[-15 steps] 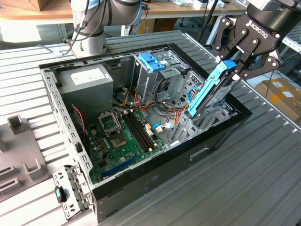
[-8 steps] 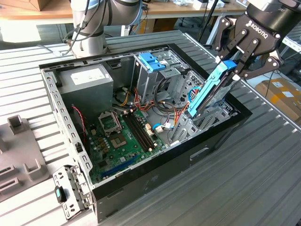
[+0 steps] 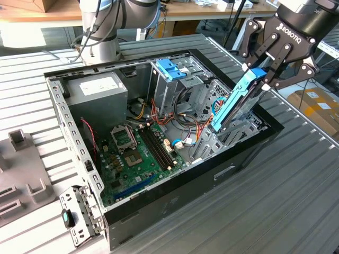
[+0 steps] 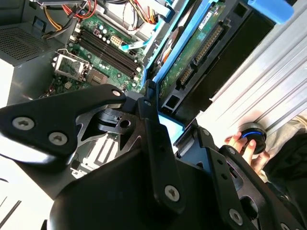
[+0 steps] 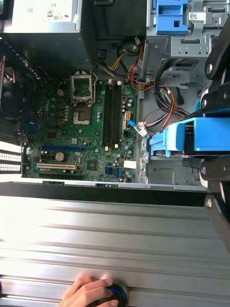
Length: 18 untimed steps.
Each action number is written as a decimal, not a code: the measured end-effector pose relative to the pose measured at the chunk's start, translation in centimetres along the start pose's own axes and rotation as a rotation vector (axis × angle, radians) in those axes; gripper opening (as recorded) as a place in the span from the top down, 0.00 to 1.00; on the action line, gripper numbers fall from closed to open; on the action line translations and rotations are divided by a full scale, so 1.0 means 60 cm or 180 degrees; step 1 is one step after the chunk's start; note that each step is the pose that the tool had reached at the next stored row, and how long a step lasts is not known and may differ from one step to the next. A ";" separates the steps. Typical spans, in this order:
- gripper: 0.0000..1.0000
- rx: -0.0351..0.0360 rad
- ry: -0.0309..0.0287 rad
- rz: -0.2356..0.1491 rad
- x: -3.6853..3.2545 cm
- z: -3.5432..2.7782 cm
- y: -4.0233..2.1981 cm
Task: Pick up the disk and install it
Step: 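Insert the disk into the insertion slot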
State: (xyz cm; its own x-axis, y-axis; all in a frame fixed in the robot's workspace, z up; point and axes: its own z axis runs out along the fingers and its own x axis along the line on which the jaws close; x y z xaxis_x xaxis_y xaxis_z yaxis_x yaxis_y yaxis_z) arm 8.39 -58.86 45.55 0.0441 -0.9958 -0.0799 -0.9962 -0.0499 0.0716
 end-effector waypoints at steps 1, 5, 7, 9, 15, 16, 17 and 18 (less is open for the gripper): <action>0.63 0.0000 -0.0001 0.0000 -0.002 0.001 0.000; 0.63 0.0003 -0.0003 0.0032 -0.009 0.002 -0.001; 0.63 0.0006 -0.0007 0.0073 -0.011 0.003 -0.001; 0.63 0.0011 -0.0011 0.0137 -0.011 0.004 -0.001; 0.63 0.0012 -0.0011 0.0148 -0.007 0.007 -0.001; 0.63 0.0012 -0.0011 0.0148 -0.007 0.007 -0.001; 0.63 0.0012 -0.0011 0.0148 -0.006 0.008 -0.001; 0.63 0.0012 -0.0012 0.0148 -0.006 0.008 -0.001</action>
State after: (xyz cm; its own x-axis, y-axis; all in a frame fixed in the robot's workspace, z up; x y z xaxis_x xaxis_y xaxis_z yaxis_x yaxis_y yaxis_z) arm 8.42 -58.44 45.07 -0.0024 -0.9968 -0.0802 -0.9974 -0.0033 0.0716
